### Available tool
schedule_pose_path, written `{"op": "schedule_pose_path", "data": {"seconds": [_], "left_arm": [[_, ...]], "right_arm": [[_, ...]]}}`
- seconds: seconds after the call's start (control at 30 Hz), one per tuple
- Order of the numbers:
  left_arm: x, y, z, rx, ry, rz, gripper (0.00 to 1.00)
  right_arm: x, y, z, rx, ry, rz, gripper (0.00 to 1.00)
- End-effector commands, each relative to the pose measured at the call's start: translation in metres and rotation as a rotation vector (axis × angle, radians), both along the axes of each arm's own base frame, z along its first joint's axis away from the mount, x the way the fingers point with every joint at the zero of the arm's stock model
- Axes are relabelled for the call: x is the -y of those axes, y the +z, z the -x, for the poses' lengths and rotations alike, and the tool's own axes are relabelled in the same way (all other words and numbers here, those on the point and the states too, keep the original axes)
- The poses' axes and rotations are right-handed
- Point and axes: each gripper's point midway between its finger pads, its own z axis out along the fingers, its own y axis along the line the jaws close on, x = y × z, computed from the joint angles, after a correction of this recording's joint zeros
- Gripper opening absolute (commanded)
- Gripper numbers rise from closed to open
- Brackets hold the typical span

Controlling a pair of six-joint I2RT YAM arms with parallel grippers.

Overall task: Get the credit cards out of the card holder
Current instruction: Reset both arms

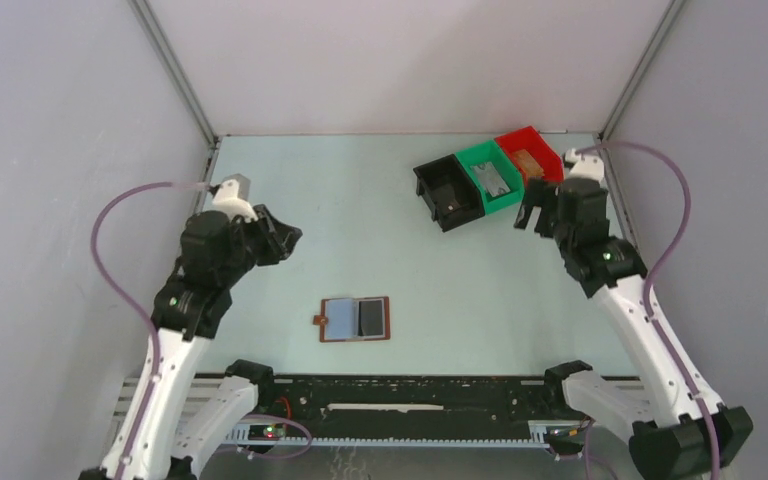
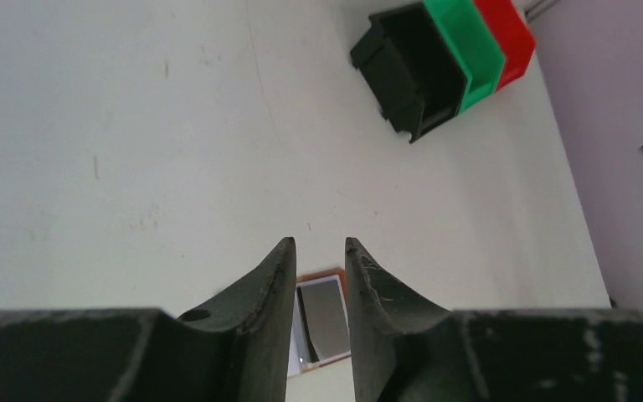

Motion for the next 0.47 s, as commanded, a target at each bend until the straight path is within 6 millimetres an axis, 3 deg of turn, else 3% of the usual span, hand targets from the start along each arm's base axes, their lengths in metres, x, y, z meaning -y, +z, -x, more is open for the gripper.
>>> {"op": "schedule_pose_path", "data": {"seconds": [0.0, 0.2, 0.43], "left_arm": [[-0.028, 0.011, 0.008, 0.118, 0.114, -0.056, 0.34], [-0.044, 0.002, 0.022, 0.148, 0.210, -0.031, 0.35], [-0.047, -0.008, 0.029, 0.117, 0.239, -0.007, 0.35]], "right_arm": [[-0.005, -0.031, 0.032, -0.010, -0.054, -0.076, 1.00], [-0.012, -0.057, 0.064, -0.012, -0.060, -0.117, 1.00], [-0.011, -0.059, 0.063, 0.003, -0.094, -0.139, 1.00]]}}
